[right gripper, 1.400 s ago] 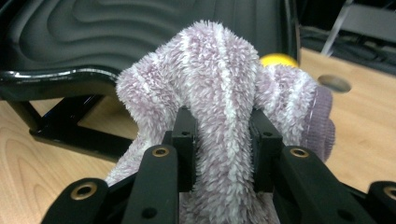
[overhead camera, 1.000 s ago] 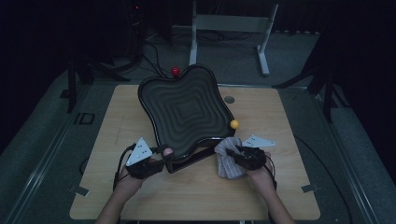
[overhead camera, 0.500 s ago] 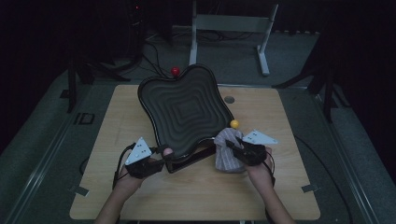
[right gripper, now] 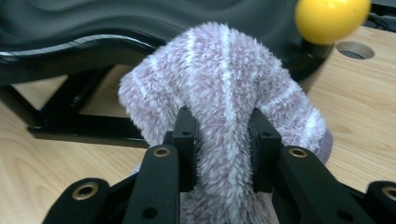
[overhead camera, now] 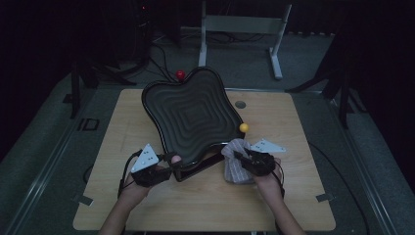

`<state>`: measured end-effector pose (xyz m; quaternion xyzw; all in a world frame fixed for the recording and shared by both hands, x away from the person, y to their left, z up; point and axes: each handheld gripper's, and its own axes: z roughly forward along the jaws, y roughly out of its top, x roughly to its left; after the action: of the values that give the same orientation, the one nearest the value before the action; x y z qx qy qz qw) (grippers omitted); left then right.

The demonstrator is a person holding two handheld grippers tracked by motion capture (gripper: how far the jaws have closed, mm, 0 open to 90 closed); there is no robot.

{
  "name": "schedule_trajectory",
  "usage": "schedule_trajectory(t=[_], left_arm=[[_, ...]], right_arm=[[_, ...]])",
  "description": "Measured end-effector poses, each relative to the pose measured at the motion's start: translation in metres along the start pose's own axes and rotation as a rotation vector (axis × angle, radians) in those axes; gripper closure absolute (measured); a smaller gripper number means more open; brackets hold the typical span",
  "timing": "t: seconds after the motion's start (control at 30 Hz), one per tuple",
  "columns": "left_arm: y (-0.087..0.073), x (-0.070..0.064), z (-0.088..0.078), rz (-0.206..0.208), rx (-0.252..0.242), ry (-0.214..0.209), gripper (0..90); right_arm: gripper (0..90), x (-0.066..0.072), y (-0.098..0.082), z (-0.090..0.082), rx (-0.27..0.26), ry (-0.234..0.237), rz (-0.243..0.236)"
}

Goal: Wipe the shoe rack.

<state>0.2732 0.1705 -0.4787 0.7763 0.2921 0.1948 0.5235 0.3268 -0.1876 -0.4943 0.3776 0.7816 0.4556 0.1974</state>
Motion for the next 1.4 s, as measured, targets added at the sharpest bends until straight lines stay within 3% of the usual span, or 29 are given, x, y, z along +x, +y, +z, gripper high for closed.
schedule_trajectory(t=[0.13,0.27,0.43,0.63,0.87,1.1,1.27,1.33,1.4], left_arm=[[0.0,0.0,0.0,-0.001,0.001,-0.002,60.5],[0.0,0.0,0.0,-0.003,-0.002,-0.002,60.5],[0.0,0.0,0.0,-0.002,-0.001,-0.004,60.5],[0.0,0.0,0.0,-0.004,-0.002,-0.007,60.5],[0.0,0.0,0.001,-0.002,0.0,-0.011,60.5],[0.0,0.001,0.001,-0.006,0.0,-0.018,60.5],[0.001,0.001,0.001,-0.009,0.003,-0.017,60.5],[0.0,0.001,0.001,-0.01,0.0,-0.017,60.5],[0.001,0.001,0.001,-0.008,0.002,-0.018,60.5]], right_arm=[[69.9,0.01,0.012,-0.005,-0.053,0.014,-0.028],[70.0,0.013,0.006,0.006,-0.035,0.007,-0.037],[69.9,0.016,-0.002,0.016,0.028,0.019,-0.034],[70.0,0.024,0.011,0.01,-0.019,0.032,-0.052],[69.9,0.025,0.003,0.027,0.037,0.047,-0.028],[69.8,0.033,0.018,0.019,-0.021,0.075,-0.035],[69.8,0.039,0.01,0.037,0.026,0.102,-0.048],[69.8,0.043,0.011,0.037,0.034,0.109,-0.059],[69.7,0.046,0.017,0.031,0.009,0.11,-0.07]])
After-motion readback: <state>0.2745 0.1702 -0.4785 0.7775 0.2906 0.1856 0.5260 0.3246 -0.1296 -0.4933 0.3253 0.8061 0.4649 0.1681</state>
